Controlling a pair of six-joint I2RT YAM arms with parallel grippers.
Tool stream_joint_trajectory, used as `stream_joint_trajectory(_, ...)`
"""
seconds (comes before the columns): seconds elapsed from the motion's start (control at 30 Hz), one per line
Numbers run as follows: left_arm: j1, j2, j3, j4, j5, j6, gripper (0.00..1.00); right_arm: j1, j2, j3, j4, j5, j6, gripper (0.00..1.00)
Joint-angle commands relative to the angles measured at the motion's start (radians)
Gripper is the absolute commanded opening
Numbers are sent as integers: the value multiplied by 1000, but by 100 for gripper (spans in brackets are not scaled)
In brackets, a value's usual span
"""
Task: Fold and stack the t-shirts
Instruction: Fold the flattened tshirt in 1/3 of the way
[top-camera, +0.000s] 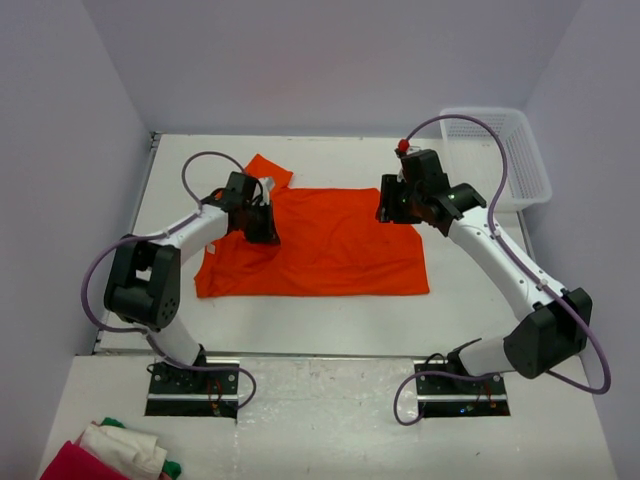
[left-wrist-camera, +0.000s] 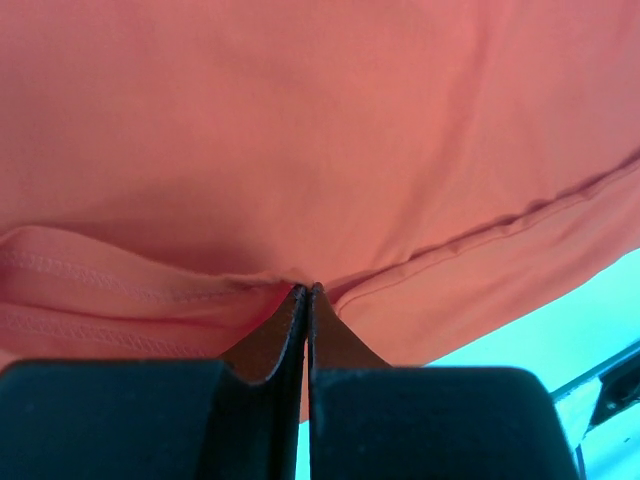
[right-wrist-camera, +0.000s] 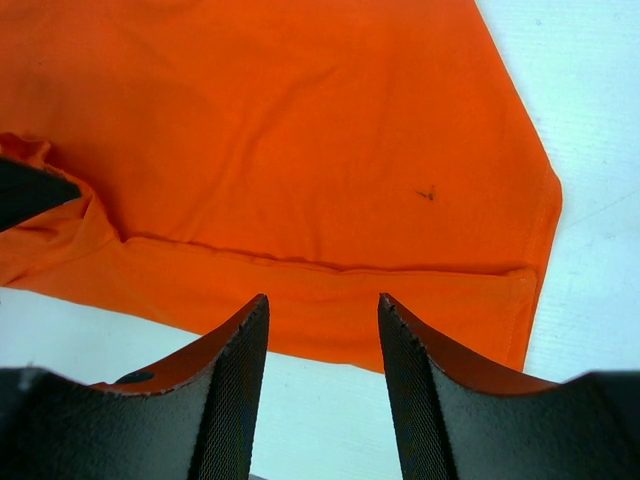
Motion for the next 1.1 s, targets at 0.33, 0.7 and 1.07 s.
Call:
stream_joint_trajectory(0.33,-17,108,161,-56,-42,53,0,-2,27,-24,55,-25,-7,49)
stream_joint_trajectory(0.7,-29,181,244,-165,-261,35,55,-1,49,-36,81,-79,-13,49)
stream_joint_trajectory(1.07,-75,-176,89,-220,-707,-92,75,-1,58,-41,106,-120,-35,49)
